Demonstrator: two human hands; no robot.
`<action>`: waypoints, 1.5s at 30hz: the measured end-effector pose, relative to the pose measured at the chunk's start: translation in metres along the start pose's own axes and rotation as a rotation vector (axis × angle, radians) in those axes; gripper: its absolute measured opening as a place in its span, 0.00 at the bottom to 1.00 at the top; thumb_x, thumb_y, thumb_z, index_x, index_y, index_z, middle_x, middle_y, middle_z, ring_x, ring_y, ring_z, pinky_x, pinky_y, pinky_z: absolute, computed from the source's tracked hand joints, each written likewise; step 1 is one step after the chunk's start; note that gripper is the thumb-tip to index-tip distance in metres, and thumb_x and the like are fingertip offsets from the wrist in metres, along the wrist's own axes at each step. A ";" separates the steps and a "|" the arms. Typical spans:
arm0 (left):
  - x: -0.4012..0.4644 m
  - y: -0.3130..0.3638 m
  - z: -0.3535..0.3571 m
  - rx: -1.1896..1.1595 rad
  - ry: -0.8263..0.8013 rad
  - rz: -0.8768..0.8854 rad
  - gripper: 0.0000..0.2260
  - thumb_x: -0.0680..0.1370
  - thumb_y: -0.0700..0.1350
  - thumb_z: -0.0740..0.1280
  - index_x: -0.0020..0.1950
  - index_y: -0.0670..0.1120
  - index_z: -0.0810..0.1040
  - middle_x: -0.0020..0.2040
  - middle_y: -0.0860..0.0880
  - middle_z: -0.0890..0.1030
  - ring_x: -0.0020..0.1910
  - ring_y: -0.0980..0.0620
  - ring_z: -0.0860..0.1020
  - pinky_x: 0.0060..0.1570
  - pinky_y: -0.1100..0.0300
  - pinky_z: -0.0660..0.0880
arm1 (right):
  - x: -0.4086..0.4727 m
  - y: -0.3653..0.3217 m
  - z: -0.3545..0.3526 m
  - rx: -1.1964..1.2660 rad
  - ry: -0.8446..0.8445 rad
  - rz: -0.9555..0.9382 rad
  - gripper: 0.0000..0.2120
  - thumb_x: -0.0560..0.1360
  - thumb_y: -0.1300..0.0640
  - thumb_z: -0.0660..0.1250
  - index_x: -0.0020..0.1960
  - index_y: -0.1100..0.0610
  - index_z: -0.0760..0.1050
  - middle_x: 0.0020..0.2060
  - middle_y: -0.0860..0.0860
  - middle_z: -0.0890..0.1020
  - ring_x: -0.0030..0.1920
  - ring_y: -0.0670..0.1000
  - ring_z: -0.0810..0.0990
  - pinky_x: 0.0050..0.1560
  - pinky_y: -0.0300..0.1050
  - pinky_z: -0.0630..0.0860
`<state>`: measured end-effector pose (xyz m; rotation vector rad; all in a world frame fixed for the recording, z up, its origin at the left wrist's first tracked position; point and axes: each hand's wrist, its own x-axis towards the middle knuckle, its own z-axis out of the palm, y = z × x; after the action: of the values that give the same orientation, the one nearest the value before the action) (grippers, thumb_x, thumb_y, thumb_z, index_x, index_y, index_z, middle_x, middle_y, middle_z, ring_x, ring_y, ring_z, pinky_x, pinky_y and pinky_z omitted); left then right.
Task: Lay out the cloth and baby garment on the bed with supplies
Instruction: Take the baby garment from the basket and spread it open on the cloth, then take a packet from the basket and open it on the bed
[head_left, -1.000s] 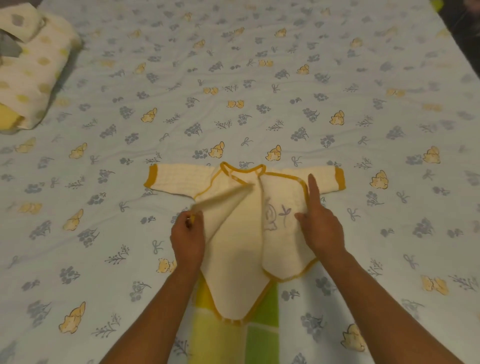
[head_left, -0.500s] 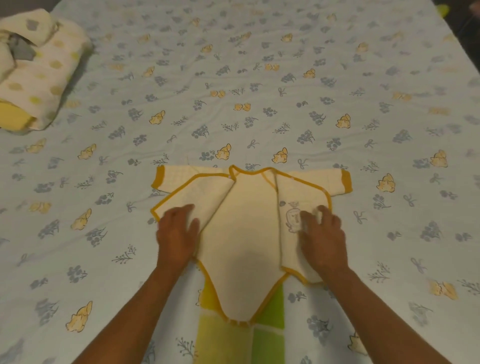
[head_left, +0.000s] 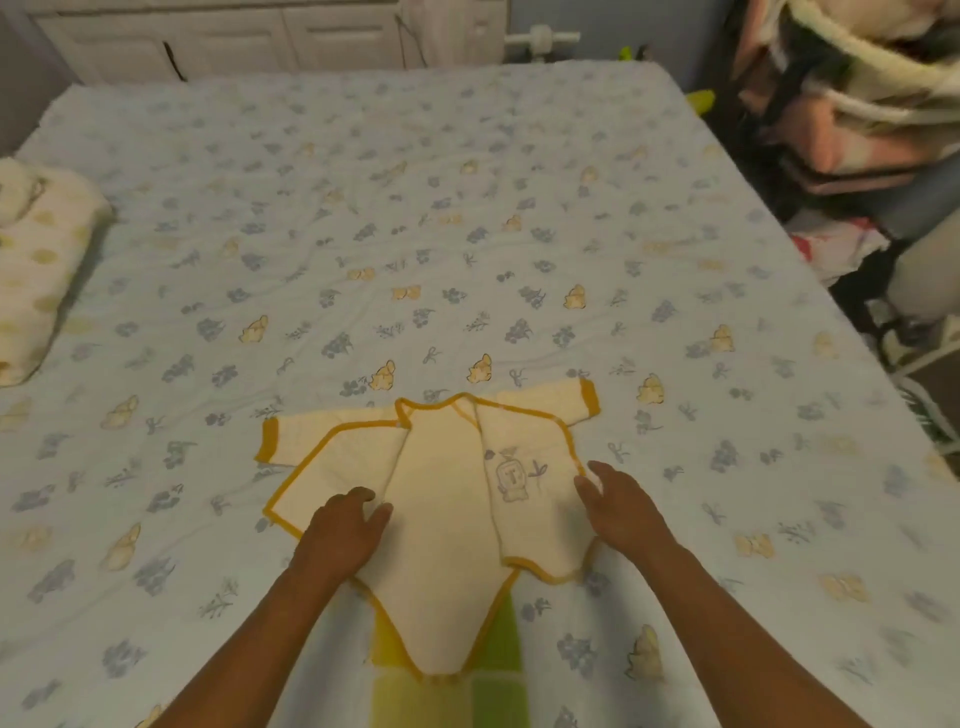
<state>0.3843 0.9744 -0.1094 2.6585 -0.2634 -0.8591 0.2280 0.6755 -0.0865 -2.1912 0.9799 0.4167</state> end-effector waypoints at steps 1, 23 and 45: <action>-0.008 0.024 -0.014 0.009 -0.006 0.048 0.24 0.79 0.60 0.59 0.71 0.49 0.70 0.69 0.45 0.74 0.67 0.45 0.72 0.65 0.53 0.69 | -0.015 -0.003 -0.025 0.030 0.029 -0.010 0.27 0.81 0.42 0.53 0.76 0.53 0.61 0.74 0.54 0.66 0.74 0.54 0.64 0.73 0.51 0.61; -0.454 0.647 -0.175 0.207 0.189 0.982 0.23 0.79 0.60 0.60 0.69 0.48 0.74 0.67 0.46 0.77 0.64 0.46 0.76 0.58 0.55 0.72 | -0.436 0.155 -0.569 0.197 0.806 -0.048 0.28 0.79 0.38 0.55 0.75 0.50 0.64 0.74 0.51 0.68 0.72 0.54 0.67 0.70 0.52 0.66; -0.408 0.943 -0.009 0.173 0.280 0.763 0.22 0.78 0.59 0.62 0.67 0.48 0.75 0.64 0.46 0.79 0.60 0.45 0.78 0.55 0.53 0.75 | -0.287 0.407 -0.809 0.138 0.701 -0.131 0.23 0.80 0.41 0.56 0.72 0.49 0.68 0.68 0.52 0.74 0.65 0.53 0.73 0.55 0.45 0.67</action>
<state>-0.0051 0.2142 0.4617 2.4487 -1.2124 -0.2219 -0.2584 0.0626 0.4521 -2.2878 1.1587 -0.5056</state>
